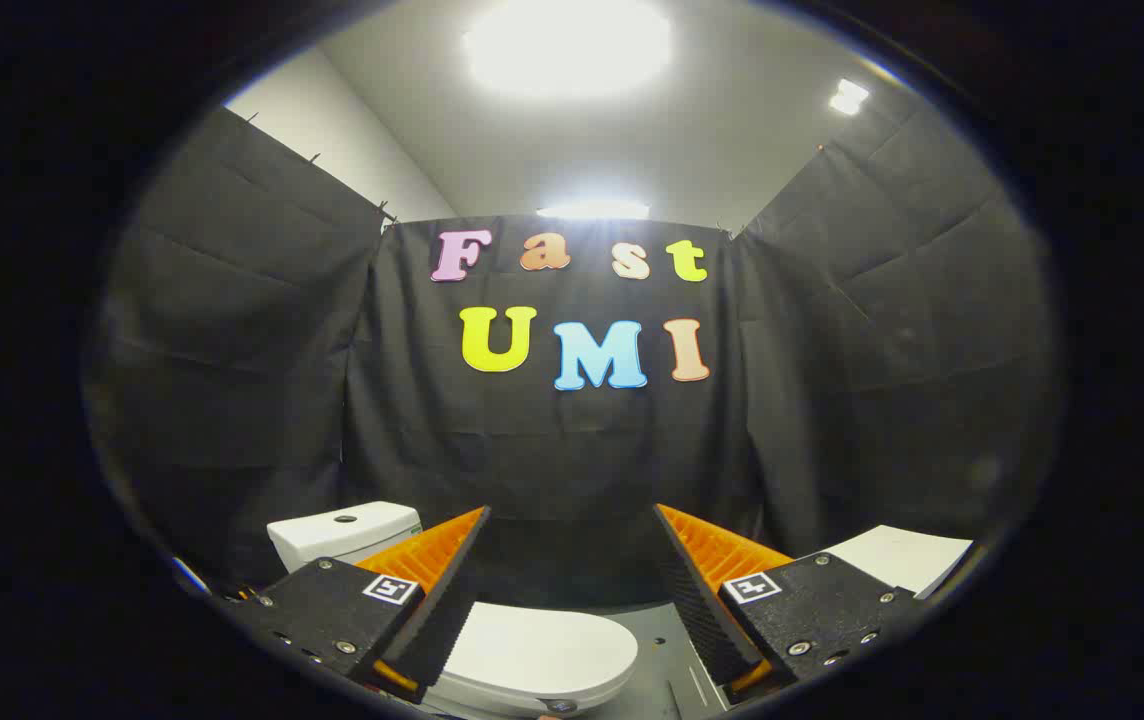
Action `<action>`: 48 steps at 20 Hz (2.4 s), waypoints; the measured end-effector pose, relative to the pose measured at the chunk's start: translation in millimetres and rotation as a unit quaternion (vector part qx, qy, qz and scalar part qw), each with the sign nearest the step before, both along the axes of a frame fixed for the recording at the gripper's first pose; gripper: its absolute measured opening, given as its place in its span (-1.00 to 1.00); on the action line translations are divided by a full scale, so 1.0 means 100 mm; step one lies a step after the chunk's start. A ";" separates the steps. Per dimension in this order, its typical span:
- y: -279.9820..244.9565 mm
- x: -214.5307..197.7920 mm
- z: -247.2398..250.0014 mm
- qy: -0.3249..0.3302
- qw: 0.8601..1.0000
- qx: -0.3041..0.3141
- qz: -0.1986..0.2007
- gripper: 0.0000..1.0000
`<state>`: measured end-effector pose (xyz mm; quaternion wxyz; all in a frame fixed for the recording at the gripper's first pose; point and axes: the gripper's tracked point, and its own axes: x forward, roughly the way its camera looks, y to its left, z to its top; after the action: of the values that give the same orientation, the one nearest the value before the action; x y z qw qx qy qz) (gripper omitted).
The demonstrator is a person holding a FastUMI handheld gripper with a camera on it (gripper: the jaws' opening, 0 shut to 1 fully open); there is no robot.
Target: Open the toilet lid.
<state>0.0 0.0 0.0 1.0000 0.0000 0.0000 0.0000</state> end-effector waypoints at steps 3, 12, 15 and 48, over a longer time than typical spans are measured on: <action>-0.11 0.01 -0.09 0.009 1.000 -0.003 -0.011 0.90; -0.21 -0.02 -0.33 0.025 0.999 0.004 -0.023 0.90; -0.22 -0.01 -0.39 0.031 0.999 0.002 -0.025 0.90; 0.52 -0.14 -3.05 0.205 0.921 0.330 -0.039 0.91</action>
<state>-14.2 52.5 -304.8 0.9208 0.3297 0.2048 -0.0390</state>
